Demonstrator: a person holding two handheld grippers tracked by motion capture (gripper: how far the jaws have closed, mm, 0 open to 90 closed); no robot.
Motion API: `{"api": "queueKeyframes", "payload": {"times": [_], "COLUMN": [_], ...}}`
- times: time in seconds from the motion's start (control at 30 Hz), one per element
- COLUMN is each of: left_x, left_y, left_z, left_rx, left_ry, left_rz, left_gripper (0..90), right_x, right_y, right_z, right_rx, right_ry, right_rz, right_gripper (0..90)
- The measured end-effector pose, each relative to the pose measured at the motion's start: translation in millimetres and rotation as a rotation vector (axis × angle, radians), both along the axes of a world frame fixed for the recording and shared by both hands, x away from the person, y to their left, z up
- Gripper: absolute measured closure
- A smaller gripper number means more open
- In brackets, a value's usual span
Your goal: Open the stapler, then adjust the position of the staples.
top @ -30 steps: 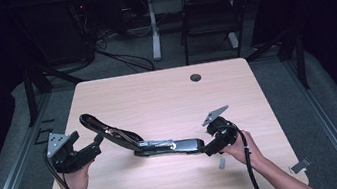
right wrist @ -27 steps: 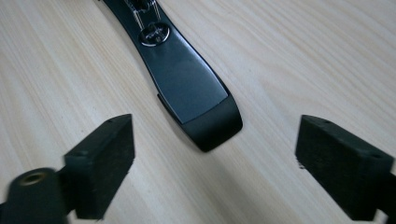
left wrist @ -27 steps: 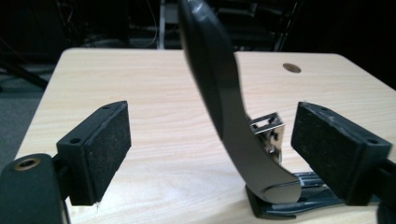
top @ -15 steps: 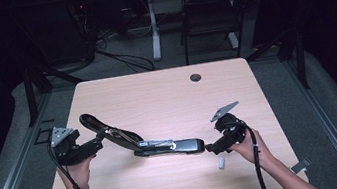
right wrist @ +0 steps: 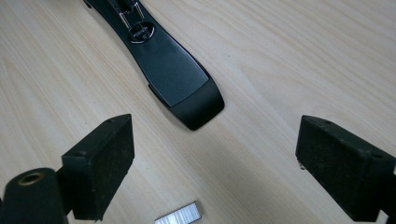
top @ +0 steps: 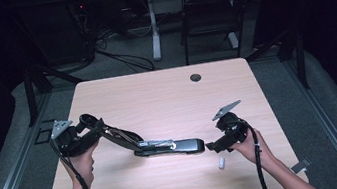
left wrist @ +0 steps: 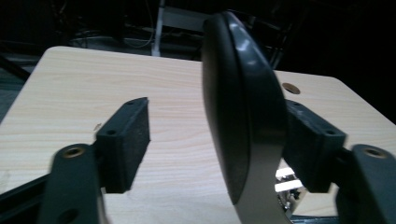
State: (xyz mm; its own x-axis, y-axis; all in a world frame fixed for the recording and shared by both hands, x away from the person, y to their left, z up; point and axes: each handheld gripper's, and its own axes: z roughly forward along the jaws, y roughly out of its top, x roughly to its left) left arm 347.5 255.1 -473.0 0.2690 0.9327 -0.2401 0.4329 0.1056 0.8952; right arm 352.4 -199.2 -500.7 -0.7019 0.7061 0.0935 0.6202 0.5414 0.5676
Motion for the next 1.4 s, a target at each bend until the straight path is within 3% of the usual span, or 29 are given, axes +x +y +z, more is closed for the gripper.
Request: {"api": "queueKeyframes", "payload": {"times": [0.1,0.17,0.3,0.47,0.5,0.53,0.57,0.6,0.73,0.97,1.4], "left_x": [-0.9,-1.5,-0.5,-0.9,-1.0,-1.0,-1.3,-1.3,-0.8,-0.7,-0.8], "left_y": [-1.2,-1.6,-5.4,-7.5,-7.7,-7.7,-7.4,-7.4,-7.7,-7.4,-6.8], "left_z": [-0.4,0.2,-1.1,-1.1,-1.1,-1.1,-1.2,-1.2,-0.9,-0.6,-0.1], "left_rx": [0.004,0.012,0.031,0.039,0.039,0.039,0.044,0.044,0.035,0.035,0.037], "left_ry": [-0.014,-0.020,-0.025,-0.027,-0.028,-0.028,-0.029,-0.029,-0.025,-0.022,-0.018], "left_rz": [-0.008,-0.017,-0.034,-0.033,-0.033,-0.033,-0.034,-0.034,-0.032,-0.033,-0.037], "left_gripper": [40.8,50.4,60.1,60.7,60.7,60.7,60.7,60.7,61.0,61.0,61.1], "right_x": [-1.2,-2.2,-4.7,-10.8,-12.2,-12.2,-11.6,-11.6,-12.0,-14.1,-12.4], "right_y": [-1.5,-3.2,-5.9,-1.4,4.5,4.5,9.7,9.7,13.8,14.5,3.4], "right_z": [0.2,-0.7,-6.2,-20.1,-27.5,-27.5,-33.5,-33.5,-39.5,-41.2,-38.9], "right_rx": [-0.013,-0.023,-0.045,-0.107,-0.149,-0.149,-0.207,-0.207,-0.282,-0.345,-0.370], "right_ry": [0.007,0.014,0.050,0.113,0.129,0.129,0.139,0.139,0.165,0.193,0.209], "right_rz": [-0.007,-0.011,-0.043,-0.064,-0.054,-0.054,-0.035,-0.035,-0.027,-0.005,-0.030], "right_gripper": [13.6,14.2,15.5,20.6,24.1,24.1,26.5,26.5,32.9,36.9,42.4]}}
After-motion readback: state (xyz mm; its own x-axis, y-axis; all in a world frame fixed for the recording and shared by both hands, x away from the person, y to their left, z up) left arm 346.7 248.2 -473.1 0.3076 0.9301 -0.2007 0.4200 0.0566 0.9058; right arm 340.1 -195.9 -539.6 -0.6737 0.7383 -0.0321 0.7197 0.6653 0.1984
